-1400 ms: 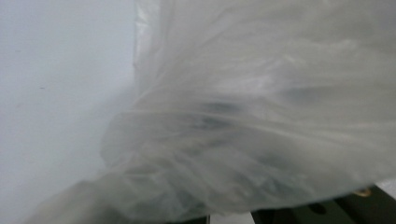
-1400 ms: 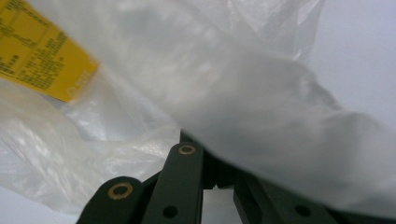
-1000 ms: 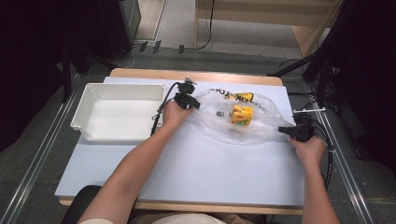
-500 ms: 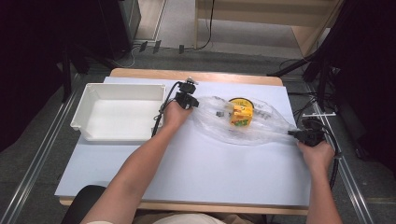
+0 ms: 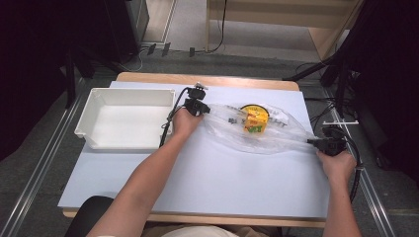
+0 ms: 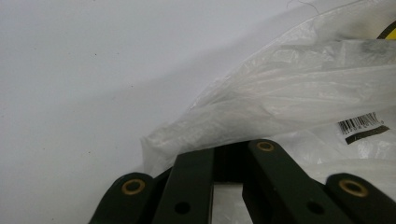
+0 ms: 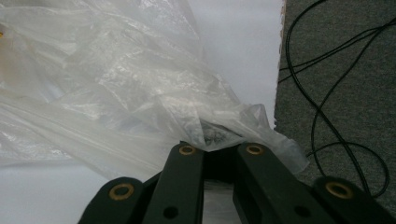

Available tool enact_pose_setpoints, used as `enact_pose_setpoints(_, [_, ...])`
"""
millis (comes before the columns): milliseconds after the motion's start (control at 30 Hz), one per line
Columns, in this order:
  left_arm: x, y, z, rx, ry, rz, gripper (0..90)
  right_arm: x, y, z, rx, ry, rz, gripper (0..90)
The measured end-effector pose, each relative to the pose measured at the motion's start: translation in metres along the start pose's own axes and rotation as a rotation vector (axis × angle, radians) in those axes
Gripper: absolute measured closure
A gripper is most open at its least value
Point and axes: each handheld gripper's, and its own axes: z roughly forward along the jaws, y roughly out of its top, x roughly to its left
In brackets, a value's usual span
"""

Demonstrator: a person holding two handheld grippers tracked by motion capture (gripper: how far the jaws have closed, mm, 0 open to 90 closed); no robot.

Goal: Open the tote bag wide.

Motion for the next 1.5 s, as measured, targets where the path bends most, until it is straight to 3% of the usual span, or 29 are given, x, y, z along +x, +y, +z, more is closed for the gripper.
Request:
enact_pose_setpoints(67, [0.000, 0.000, 0.000, -0.001, -0.004, -0.005, 90.0, 0.001, 0.000, 0.000, -0.001, -0.021, 0.001, 90.0])
enact_pose_setpoints(200, [0.003, 0.001, 0.000, 0.006, -0.021, -0.020, 90.0, 0.007, 0.004, 0.002, 0.000, -0.098, -0.045, 90.0])
enact_pose_setpoints(333, [0.000, 0.002, 0.000, 0.010, 0.000, -0.011, 90.0, 0.007, 0.004, 0.001, -0.001, -0.075, -0.031, 90.0])
enact_pose_setpoints(467, [0.005, 0.005, -0.002, 0.026, -0.055, -0.057, 90.0, 0.010, 0.005, 0.000, 0.008, -0.042, -0.041, 90.0])
enact_pose_setpoints(533, [0.005, 0.005, -0.004, 0.019, -0.063, -0.059, 90.0, 0.013, 0.007, -0.003, 0.003, -0.024, -0.045, 90.0])
enact_pose_setpoints(633, [-0.002, 0.009, -0.015, -0.018, -0.097, -0.036, 90.0, 0.022, 0.011, -0.007, -0.010, 0.005, -0.068, 90.0])
enact_pose_setpoints(700, [-0.007, 0.012, -0.021, -0.026, -0.093, -0.005, 86.7, 0.028, 0.013, -0.009, -0.020, 0.024, -0.085, 90.0])
enact_pose_setpoints(867, [-0.016, 0.016, -0.037, -0.066, -0.127, 0.055, 72.8, 0.039, 0.018, -0.018, -0.051, 0.062, -0.113, 90.0])
enact_pose_setpoints(967, [-0.022, 0.016, -0.044, -0.080, -0.163, 0.081, 59.9, 0.044, 0.020, -0.025, -0.068, 0.100, -0.128, 82.5])
enact_pose_setpoints(1067, [-0.030, 0.016, -0.052, -0.088, -0.186, 0.124, 55.3, 0.052, 0.022, -0.029, -0.074, 0.114, -0.162, 80.2])
enact_pose_setpoints(1167, [-0.038, 0.018, -0.059, -0.073, -0.243, 0.135, 51.1, 0.060, 0.024, -0.032, -0.080, 0.133, -0.185, 76.9])
enact_pose_setpoints(1200, [-0.038, 0.018, -0.059, -0.073, -0.243, 0.135, 50.2, 0.063, 0.025, -0.033, -0.080, 0.137, -0.193, 74.6])
enact_pose_setpoints(1233, [-0.044, 0.019, -0.062, -0.063, -0.249, 0.169, 48.7, 0.065, 0.026, -0.034, -0.083, 0.141, -0.209, 71.5])
enact_pose_setpoints(1267, [-0.044, 0.019, -0.062, -0.063, -0.249, 0.169, 47.6, 0.065, 0.026, -0.034, -0.083, 0.141, -0.209, 71.5])
enact_pose_setpoints(1300, [-0.048, 0.020, -0.065, -0.063, -0.245, 0.196, 45.9, 0.069, 0.027, -0.036, -0.083, 0.152, -0.221, 67.2])
enact_pose_setpoints(1500, [-0.055, 0.019, -0.067, -0.047, -0.302, 0.211, 42.6, 0.078, 0.030, -0.038, -0.073, 0.181, -0.272, 64.1])
